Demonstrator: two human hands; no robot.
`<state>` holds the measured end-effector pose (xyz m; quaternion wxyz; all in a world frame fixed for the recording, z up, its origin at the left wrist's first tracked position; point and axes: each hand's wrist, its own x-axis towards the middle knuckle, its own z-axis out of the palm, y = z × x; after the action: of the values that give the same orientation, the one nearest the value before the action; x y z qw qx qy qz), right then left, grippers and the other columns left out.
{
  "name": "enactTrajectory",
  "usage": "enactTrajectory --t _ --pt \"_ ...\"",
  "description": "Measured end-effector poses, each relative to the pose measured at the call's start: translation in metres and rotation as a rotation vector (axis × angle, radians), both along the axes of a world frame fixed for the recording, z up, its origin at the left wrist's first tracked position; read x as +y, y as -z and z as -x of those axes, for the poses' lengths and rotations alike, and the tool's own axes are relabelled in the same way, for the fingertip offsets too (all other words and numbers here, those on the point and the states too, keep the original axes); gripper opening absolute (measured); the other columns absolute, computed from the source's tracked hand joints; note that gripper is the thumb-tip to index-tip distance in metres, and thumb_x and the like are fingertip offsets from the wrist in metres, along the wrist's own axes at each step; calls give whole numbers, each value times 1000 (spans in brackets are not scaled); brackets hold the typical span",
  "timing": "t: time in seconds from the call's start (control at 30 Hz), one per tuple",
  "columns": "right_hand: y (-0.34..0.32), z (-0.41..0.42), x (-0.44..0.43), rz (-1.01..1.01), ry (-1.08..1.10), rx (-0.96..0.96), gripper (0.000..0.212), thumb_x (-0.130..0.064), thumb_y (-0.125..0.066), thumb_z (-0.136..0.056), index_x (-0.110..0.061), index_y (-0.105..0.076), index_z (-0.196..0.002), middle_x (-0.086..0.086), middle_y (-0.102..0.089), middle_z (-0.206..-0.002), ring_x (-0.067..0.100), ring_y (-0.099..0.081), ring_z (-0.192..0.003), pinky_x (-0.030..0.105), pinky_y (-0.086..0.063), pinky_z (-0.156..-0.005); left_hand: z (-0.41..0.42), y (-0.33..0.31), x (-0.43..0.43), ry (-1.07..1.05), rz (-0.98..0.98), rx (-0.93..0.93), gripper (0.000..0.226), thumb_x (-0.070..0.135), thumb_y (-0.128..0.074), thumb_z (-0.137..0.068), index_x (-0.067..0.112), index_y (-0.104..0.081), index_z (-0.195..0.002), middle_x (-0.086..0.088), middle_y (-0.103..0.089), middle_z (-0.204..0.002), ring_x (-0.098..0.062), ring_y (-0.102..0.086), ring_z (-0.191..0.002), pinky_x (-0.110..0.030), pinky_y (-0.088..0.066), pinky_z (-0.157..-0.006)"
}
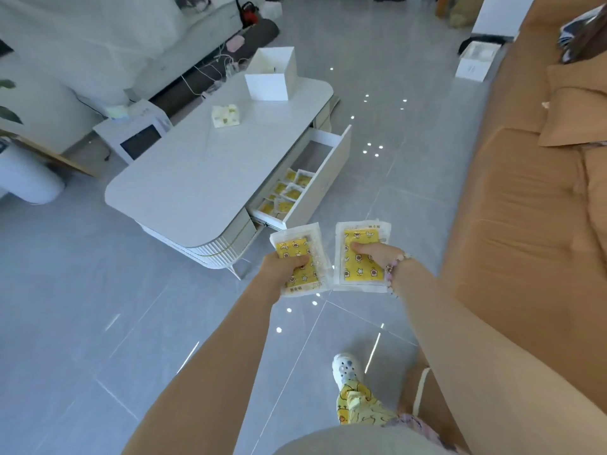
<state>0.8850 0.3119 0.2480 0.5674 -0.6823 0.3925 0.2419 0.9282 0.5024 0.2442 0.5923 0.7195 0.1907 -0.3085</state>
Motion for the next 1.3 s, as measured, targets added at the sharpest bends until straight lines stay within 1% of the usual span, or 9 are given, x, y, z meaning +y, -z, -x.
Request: enactTrajectory --t 0.1,0.33,0.53,0.77,0.87,0.93,1.03,1.13,1.3 --pt "-2 -33 -20 22 -39 38 52 -51 -57 -88 -12 -57 -123 6 -61 -111 19 -60 -99 23 -40 -58 -32 0 -17 -16 -22 10 9 7 -67 -85 12 -61 -87 -7 -65 -93 -19 -63 -74 -30 -52 -68" --pt "0 -111 -51 82 -152 85 61 -51 -49 -92 -9 -47 -136 13 -52 -134 25 -58 -111 29 -46 -83 -113 8 -49 -76 -45 19 17 8 -69 -83 8 -63 -98 -10 -66 -100 -22 -64 -80 -37 -51 -79" --pt "10 -172 -74 58 -99 99 60 -54 -61 -83 -12 -53 -127 7 -54 -132 21 -60 -111 22 -38 -51 -168 27 -70 -100 -37 52 16 9 -70 -83 9 -63 -98 -7 -67 -95 -21 -65 -79 -34 -54 -72" --pt "23 -256 -97 85 -126 157 59 -48 -63 -85 -6 -53 -125 11 -56 -126 16 -55 -70 25 -42 -54 -250 54 -90 -136 -57 107 23 12 -72 -82 9 -62 -102 -9 -67 -100 -26 -64 -89 -37 -52 -81" --pt "24 -312 -105 90 -128 146 41 -42 -64 -87 -9 -54 -110 5 -57 -107 18 -59 -87 29 -50 -73 -297 60 -95 -187 -35 126 26 12 -72 -82 6 -63 -105 -10 -67 -101 -25 -64 -88 -37 -52 -79" --pt "26 -356 -108 92 -154 156 50 -45 -67 -83 -6 -57 -112 1 -60 -111 18 -63 -93 26 -49 -63 -332 64 -97 -230 -23 133 24 11 -71 -82 6 -63 -104 -9 -67 -100 -25 -64 -88 -37 -52 -79" --pt "23 -416 -114 124 -224 174 61 -52 -67 -79 -9 -57 -120 4 -59 -119 17 -56 -73 22 -37 -42 -380 70 -100 -347 -20 140 16 8 -70 -82 10 -60 -94 -7 -66 -94 -25 -62 -87 -38 -51 -79" --pt "21 -468 -136 167 -226 178 56 -52 -68 -79 -10 -57 -115 6 -60 -115 15 -45 -55 20 -30 -39 -422 77 -106 -411 -76 151 12 11 -71 -81 14 -59 -82 -9 -66 -96 -28 -64 -90 -43 -53 -85" --pt "36 -522 -177 145 -139 212 57 -47 -75 -74 -10 -62 -115 7 -65 -116 22 -64 -105 29 -53 -64 -479 82 -125 -430 -102 180 14 13 -70 -82 17 -58 -76 -9 -65 -96 -29 -64 -95 -44 -52 -91"
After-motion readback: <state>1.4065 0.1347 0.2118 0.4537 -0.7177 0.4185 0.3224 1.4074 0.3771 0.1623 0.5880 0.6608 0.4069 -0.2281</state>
